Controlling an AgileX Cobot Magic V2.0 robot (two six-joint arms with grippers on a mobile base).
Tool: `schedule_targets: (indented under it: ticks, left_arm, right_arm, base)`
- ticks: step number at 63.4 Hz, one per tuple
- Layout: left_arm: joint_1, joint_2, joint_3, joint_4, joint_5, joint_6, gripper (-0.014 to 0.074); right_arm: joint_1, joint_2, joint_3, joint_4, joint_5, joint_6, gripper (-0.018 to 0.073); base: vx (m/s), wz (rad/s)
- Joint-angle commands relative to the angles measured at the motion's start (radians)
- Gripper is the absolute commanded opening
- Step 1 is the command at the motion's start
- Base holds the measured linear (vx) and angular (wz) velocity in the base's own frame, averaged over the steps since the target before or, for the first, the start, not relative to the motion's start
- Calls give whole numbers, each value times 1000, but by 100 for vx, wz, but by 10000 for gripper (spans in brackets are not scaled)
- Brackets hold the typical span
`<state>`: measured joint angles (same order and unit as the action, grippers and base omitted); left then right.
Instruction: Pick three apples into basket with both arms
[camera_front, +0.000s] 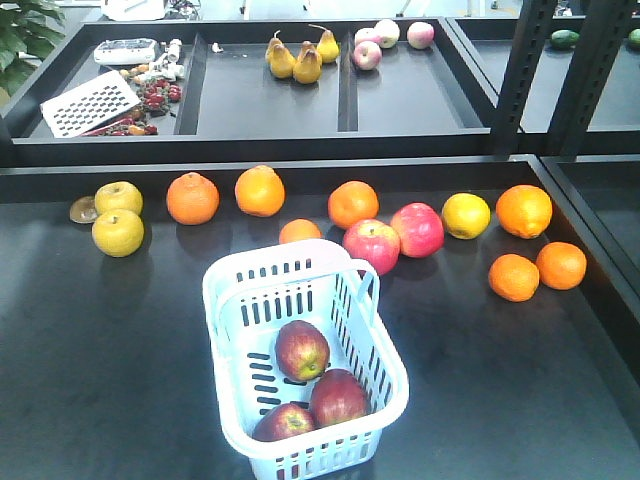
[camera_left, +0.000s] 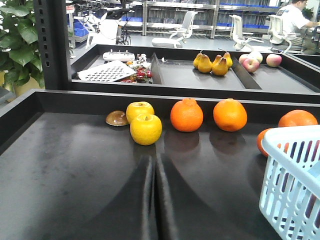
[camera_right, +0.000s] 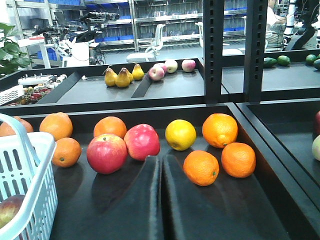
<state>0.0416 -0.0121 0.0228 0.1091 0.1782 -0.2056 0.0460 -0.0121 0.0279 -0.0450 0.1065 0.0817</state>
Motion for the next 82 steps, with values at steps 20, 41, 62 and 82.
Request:
schedule_targets:
  ticks: [20,41,62,82]
  left_arm:
    - [0,-16,8,2,-70,-9,-6]
    - [0,-16,8,2,-70,-9,-6]
    - [0,-16,8,2,-70,-9,-6]
    - [0,-16,8,2,-70,-9,-6]
  right_arm:
    - [-7,-13,14,-11,-68,-5,-4]
    - [-7,-13,14,-11,-68,-5,-4]
    - [-7,-13,14,-11,-68,-5,-4]
    - [-7,-13,14,-11,-68,-5,-4]
  base:
    - [0,0]
    - [0,0]
    - [0,0]
    - [0,0]
